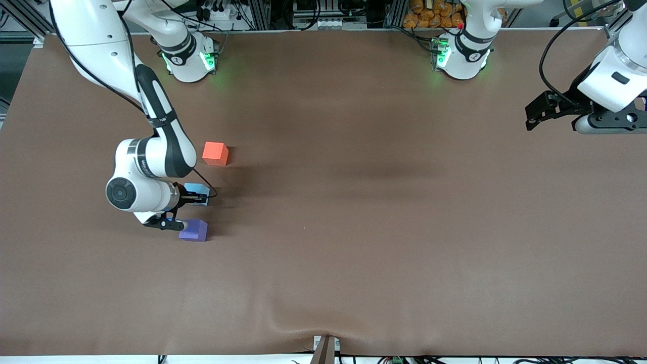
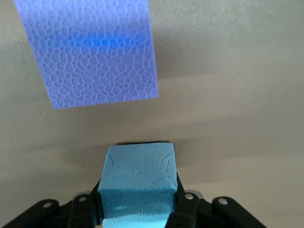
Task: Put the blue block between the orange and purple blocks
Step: 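Carry the cube with the right gripper between the orange and purple cubes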
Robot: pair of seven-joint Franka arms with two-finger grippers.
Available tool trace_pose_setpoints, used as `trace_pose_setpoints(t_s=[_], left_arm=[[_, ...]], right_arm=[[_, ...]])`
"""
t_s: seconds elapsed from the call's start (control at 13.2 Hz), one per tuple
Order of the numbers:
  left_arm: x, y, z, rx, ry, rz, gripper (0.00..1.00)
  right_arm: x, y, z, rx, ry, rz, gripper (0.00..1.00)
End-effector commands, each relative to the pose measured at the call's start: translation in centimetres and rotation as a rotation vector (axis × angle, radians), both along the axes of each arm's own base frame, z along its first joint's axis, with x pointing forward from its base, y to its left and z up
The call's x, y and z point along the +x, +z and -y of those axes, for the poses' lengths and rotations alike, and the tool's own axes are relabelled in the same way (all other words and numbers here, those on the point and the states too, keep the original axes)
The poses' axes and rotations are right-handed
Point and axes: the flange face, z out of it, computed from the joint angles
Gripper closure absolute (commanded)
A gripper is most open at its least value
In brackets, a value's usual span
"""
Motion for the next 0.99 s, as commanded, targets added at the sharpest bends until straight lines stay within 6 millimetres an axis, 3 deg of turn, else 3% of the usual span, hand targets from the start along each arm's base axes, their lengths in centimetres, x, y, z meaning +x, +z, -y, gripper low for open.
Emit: trace_pose_setpoints(t_s=[0.0, 0.15, 0.38, 0.45, 0.53, 0.68, 0.83, 0.91], left_arm=[[0.5, 0.4, 0.2, 0.018, -0.022, 0.014, 0.0], [0.6, 0.2, 0.1, 0.017, -0.021, 0.011, 0.0], [0.8, -0.1, 0.1, 0.017, -0.021, 0.009, 0.0], [0.9, -0.1, 0.1, 0.016, -0.021, 0.015, 0.0], [1.0, -0.1, 0.1, 0.016, -0.021, 0.015, 0.0], [1.2, -0.5, 0.2, 0.016, -0.021, 0.011, 0.0], [1.3, -0.5, 0.2, 0.015, -0.022, 0.017, 0.0], [1.3, -0.5, 0.1, 0.014, -0.02, 0.018, 0.0]], right_arm=[[-0.7, 0.2, -0.4, 0.02, -0.006, 0.008, 1.0], [-0.9, 0.2, -2.1, 0.02, 0.011, 0.016, 1.0], [-1.4, -0.7, -1.7, 0.016, 0.005, 0.024, 1.0], [-1.3, -0.6, -1.5, 0.016, 0.006, 0.026, 0.7], [-1.3, -0.7, -1.1, 0.016, 0.0, 0.023, 0.01], [-0.4, 1.1, -0.7, 0.025, -0.009, 0.007, 0.0], [2.4, 6.5, -0.7, 0.048, -0.008, -0.031, 0.0], [4.2, 10.1, 0.2, 0.062, -0.016, -0.031, 0.0]])
